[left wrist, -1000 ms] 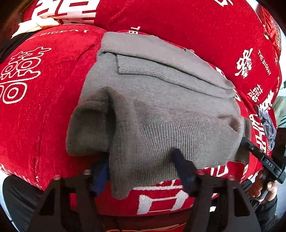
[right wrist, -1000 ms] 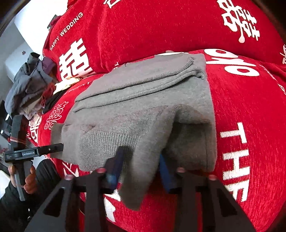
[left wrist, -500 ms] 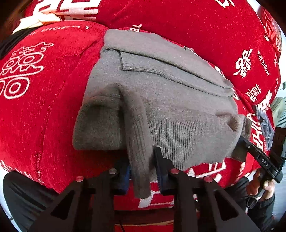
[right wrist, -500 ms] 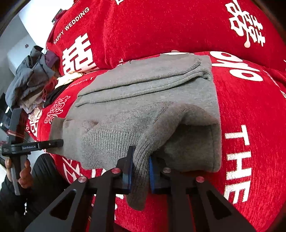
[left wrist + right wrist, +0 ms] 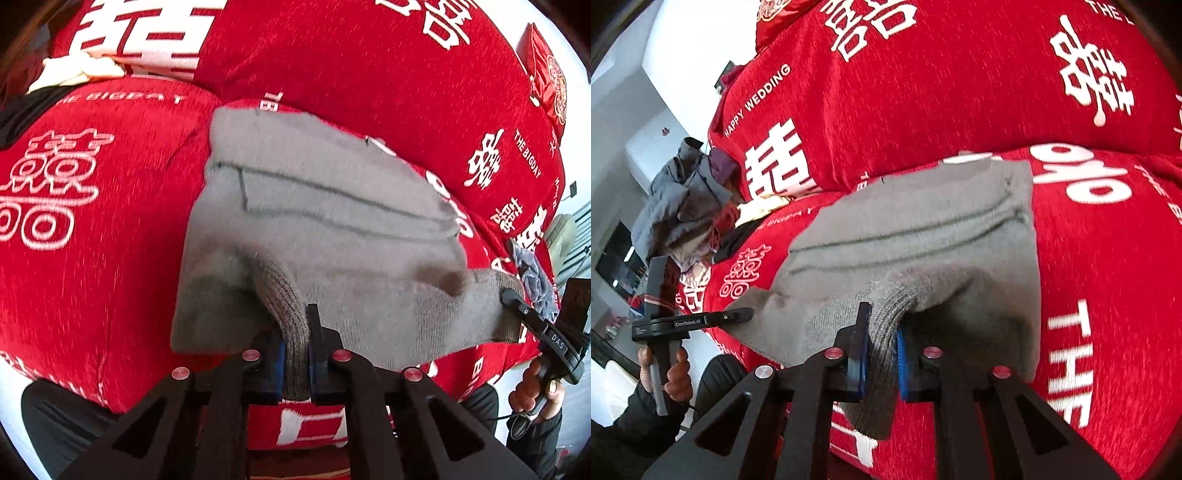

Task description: Fold small clothes

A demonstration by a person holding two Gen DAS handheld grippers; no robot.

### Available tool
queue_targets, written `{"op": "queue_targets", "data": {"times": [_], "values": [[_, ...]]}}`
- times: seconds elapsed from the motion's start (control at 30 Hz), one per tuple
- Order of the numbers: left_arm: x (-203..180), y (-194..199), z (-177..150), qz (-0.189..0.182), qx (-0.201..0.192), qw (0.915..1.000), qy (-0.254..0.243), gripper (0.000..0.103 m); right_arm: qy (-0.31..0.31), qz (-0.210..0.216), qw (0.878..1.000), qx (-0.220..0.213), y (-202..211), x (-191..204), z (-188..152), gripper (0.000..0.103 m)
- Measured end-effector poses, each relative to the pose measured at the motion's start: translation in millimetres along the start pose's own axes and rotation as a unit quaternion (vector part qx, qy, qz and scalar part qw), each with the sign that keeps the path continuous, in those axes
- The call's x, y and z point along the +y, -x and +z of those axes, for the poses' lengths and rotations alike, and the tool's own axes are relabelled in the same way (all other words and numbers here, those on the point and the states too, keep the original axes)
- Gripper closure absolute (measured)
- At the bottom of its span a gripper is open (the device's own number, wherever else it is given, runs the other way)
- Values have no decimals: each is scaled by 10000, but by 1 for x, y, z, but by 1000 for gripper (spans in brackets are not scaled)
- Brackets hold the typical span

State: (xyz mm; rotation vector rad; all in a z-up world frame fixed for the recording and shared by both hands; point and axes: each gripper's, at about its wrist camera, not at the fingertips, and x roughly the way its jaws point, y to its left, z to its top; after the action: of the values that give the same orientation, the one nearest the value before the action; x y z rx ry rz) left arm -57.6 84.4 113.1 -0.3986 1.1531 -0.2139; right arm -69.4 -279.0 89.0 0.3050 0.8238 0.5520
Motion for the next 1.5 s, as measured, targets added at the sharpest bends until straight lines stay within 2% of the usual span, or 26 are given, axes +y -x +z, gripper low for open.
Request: {"op": "queue_targets", "data": {"times": [0.23, 0.37, 0.5, 0.6, 0.73, 1.13, 1.27, 1.37, 1.5], "values": [[-12, 14, 33, -75, -235, 9997, -48, 93, 115, 72, 9998, -162, 11, 13, 30, 90], [-17, 16, 54, -107, -311, 9995, 15, 93, 96, -51, 9998, -150, 10, 14, 47, 90], [-18, 15, 64, -113, -367, 9993, 1, 93, 79, -507, 9984, 252, -7, 4, 54, 90], [-13, 6, 68, -76, -268, 9996, 79, 93, -76, -489, 9979, 408, -13, -6, 51, 90], [-9, 5, 76, -105, -245, 9995, 181, 93, -174, -170, 9995, 188, -5, -2, 62, 90], [-29, 42, 155, -166, -886, 9959, -15, 93, -2, -221, 9990, -385, 1, 17, 142, 90], [-32, 25, 189, -64, -874, 9961, -7, 93, -114, -303, 9986, -415, -22, 5, 172, 90], [-26, -9, 211, 57, -669, 9977, 119, 93, -270, -447, 9982, -306, -52, -13, 186, 90], [-15, -66, 226, 370, -317, 9985, 231, 93, -670, -671, 9954, 106, -109, -51, 190, 90]]}}
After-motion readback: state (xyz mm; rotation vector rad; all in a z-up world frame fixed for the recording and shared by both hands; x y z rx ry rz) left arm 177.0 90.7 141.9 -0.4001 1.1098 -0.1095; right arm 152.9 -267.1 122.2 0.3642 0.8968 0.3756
